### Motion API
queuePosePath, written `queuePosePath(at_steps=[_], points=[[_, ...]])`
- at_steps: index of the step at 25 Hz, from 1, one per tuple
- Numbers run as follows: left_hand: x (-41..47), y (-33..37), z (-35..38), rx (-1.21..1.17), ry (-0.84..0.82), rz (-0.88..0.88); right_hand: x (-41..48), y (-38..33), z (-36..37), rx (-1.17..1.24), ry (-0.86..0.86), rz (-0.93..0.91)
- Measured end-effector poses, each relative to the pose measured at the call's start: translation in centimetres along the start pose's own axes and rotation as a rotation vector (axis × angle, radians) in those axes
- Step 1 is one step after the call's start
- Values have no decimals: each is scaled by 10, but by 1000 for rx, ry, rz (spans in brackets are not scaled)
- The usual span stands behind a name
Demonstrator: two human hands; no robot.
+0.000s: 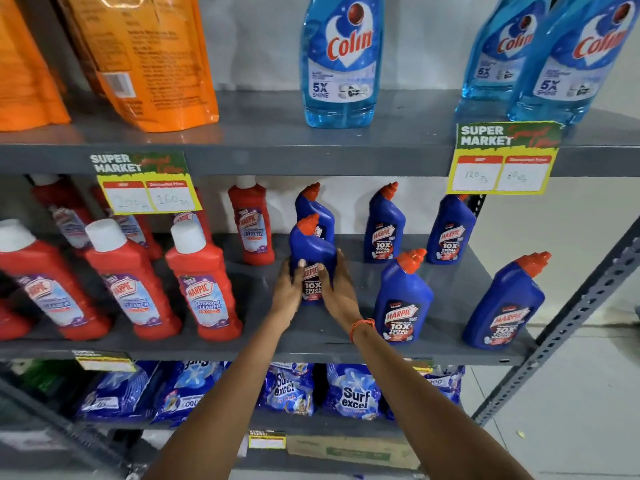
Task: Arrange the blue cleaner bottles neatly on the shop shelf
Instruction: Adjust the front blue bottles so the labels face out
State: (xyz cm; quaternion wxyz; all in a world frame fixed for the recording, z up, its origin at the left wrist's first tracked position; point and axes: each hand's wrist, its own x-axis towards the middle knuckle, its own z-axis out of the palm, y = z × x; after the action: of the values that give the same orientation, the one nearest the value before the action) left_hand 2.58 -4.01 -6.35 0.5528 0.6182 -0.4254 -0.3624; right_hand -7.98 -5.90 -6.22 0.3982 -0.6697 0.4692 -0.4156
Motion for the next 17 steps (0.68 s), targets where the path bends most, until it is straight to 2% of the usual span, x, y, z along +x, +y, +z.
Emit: queuePosePath(at_steps=[4, 7, 12, 17], points=[[3, -3, -10, 32, -64, -26, 11, 13, 4, -53, 19, 5], [-1, -12, -15, 85, -34, -38, 7, 24, 5, -85, 42, -9], [-30, -21, -23, 193, 34, 40, -26, 31, 8, -41, 79, -76], [-47, -29, -34, 239, 40, 90, -43, 29, 2, -3, 44, -71]])
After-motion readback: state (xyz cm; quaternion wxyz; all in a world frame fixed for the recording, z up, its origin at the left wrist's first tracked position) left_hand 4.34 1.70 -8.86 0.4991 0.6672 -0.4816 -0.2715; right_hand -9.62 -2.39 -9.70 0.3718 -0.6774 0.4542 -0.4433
